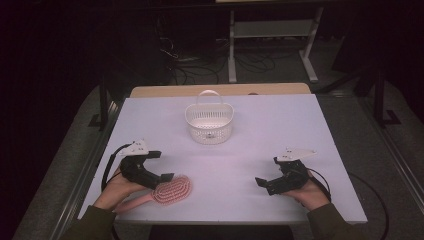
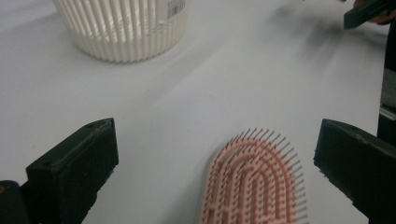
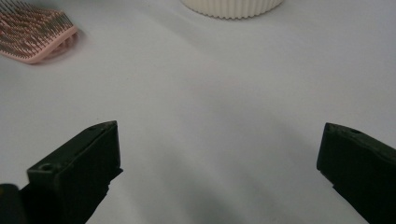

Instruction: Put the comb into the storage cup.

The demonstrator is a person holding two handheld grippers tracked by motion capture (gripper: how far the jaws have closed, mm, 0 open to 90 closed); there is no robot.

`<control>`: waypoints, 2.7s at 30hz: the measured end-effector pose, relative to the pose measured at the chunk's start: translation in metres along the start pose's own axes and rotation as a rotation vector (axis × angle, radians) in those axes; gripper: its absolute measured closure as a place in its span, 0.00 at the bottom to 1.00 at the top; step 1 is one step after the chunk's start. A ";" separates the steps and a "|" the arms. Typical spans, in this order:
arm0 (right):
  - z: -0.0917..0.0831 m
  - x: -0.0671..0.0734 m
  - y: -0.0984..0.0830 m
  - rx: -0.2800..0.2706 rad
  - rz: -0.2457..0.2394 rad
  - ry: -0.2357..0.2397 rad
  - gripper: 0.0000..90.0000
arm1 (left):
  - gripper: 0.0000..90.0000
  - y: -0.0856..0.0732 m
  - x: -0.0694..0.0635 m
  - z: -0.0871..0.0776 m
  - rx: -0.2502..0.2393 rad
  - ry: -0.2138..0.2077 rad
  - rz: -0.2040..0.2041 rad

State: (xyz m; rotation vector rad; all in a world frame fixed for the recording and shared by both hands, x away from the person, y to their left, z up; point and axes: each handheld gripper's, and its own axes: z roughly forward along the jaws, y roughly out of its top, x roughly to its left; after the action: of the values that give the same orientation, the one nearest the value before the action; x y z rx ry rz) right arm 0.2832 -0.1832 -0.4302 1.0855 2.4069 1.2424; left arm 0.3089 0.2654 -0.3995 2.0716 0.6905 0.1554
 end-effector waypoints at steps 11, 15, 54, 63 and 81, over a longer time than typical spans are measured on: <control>0.001 0.000 0.000 0.004 0.001 -0.001 0.00 | 0.00 -0.001 0.001 0.007 -0.006 0.000 0.015; 0.001 -0.001 -0.001 0.003 0.005 -0.001 0.00 | 0.00 -0.001 0.002 0.004 -0.009 -0.001 0.014; -0.001 -0.002 -0.002 0.002 0.008 -0.006 0.00 | 0.00 -0.017 0.002 -0.025 -0.003 0.026 0.051; -0.001 -0.002 -0.002 0.001 0.007 -0.007 0.00 | 0.00 -0.022 0.003 -0.032 -0.010 0.035 0.045; -0.001 -0.002 -0.002 0.002 0.007 -0.008 0.00 | 0.00 -0.033 0.002 -0.043 0.007 0.047 0.040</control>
State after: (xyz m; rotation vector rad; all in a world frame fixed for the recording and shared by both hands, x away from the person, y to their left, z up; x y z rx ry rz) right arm 0.2829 -0.1863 -0.4316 1.0984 2.4008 1.2356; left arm 0.2817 0.3120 -0.4020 2.0949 0.6793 0.2251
